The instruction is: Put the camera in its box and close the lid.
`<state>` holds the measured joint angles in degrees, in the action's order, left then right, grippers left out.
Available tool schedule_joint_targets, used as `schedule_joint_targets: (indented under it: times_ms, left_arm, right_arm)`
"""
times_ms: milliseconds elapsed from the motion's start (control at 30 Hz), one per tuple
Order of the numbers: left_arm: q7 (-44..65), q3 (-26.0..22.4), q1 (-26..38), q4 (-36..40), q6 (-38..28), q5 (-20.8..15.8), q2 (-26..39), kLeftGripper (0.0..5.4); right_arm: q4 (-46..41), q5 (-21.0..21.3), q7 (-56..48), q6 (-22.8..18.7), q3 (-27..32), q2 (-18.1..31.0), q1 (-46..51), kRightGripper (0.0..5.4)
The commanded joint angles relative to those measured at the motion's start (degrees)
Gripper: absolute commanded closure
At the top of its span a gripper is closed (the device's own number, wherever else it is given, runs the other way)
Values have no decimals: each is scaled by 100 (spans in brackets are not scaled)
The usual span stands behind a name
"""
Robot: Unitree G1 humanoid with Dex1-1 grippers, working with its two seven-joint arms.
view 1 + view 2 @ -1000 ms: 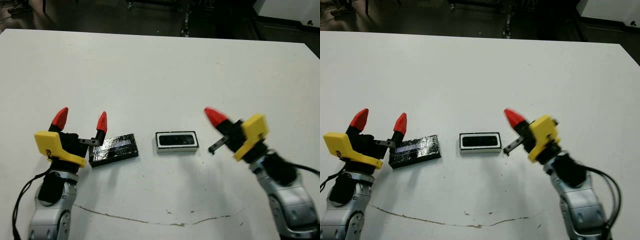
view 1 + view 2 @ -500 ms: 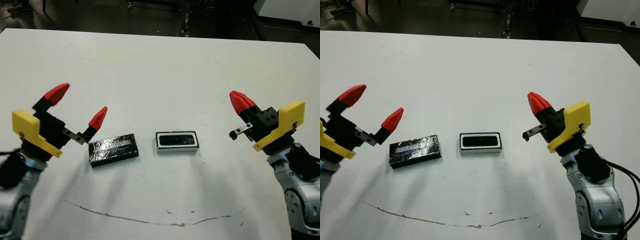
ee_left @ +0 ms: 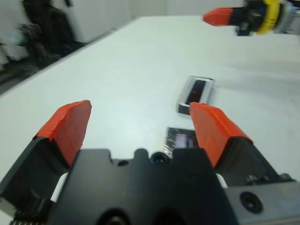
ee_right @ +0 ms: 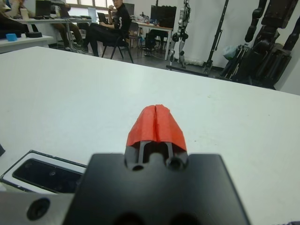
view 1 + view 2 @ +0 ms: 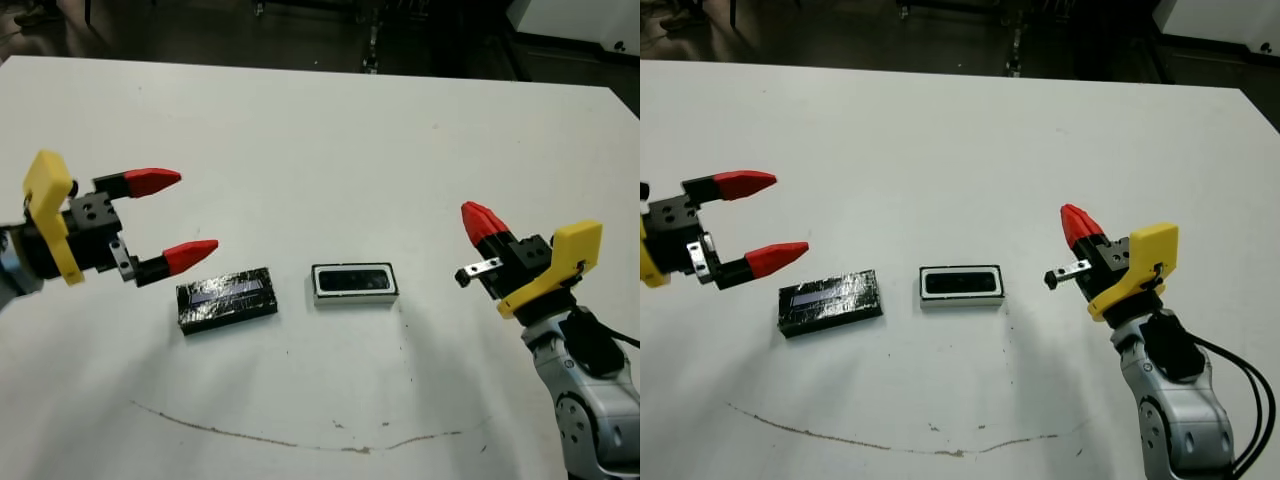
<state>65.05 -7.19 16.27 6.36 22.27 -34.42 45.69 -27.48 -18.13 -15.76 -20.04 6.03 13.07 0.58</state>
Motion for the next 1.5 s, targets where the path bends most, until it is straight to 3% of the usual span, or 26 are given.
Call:
schedule_joint_targets:
  times_ms: [33,267,833,1067,1333,1500]
  left_arm:
    - [487,308,418,-485,171,38,49,0]
    - [956,703,830,-1093,436,85,-216,0]
    - [1011,911,746,-623,1191,111,-186,0]
    - [673,822,287,-130,269,711,-212,0]
    - [230,993,-81,287,-231,1419,-62,0]
    - [317,1122,-86,188,-488,1548,-97,0]
  right_arm:
    - [-14,5,91,-121,23,19,29,539]
    - [-58,29,212,-226,-7,27,18,539]
    - [-58,-41,251,-317,2,30,-46,539]
    - [-91,-3,286,-361,-24,41,-20,539]
    - [-49,29,256,-260,-30,29,13,539]
    - [-37,-17,232,-264,-9,24,15,539]
